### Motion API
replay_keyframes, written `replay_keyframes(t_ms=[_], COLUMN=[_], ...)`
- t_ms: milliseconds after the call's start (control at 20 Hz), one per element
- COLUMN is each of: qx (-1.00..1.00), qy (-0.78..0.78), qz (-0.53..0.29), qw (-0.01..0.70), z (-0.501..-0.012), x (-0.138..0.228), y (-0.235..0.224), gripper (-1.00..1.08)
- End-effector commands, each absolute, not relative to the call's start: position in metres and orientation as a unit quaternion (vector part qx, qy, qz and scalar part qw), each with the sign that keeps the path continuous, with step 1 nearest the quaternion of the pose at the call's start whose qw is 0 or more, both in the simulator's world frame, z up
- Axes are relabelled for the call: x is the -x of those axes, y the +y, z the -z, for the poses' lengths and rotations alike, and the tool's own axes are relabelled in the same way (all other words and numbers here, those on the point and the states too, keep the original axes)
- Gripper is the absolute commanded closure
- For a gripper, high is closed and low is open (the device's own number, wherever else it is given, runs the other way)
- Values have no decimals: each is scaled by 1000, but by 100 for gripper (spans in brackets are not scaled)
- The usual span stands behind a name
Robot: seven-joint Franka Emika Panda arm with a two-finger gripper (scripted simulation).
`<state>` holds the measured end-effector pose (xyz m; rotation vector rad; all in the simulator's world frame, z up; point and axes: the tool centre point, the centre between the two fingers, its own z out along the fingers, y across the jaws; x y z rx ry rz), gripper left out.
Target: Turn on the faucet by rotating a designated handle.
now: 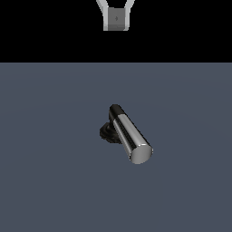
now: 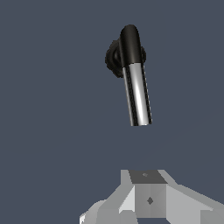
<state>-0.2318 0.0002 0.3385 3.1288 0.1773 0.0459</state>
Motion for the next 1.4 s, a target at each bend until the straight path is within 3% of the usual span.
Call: replay_keyframes(t_ms=[0,1350], qx=[-998,-987], qy=[68,158], qz=[-13,-2], qw=[3,1], z=[-316,-136], x=[230,213], y=[0,-4], gripper=[108,108])
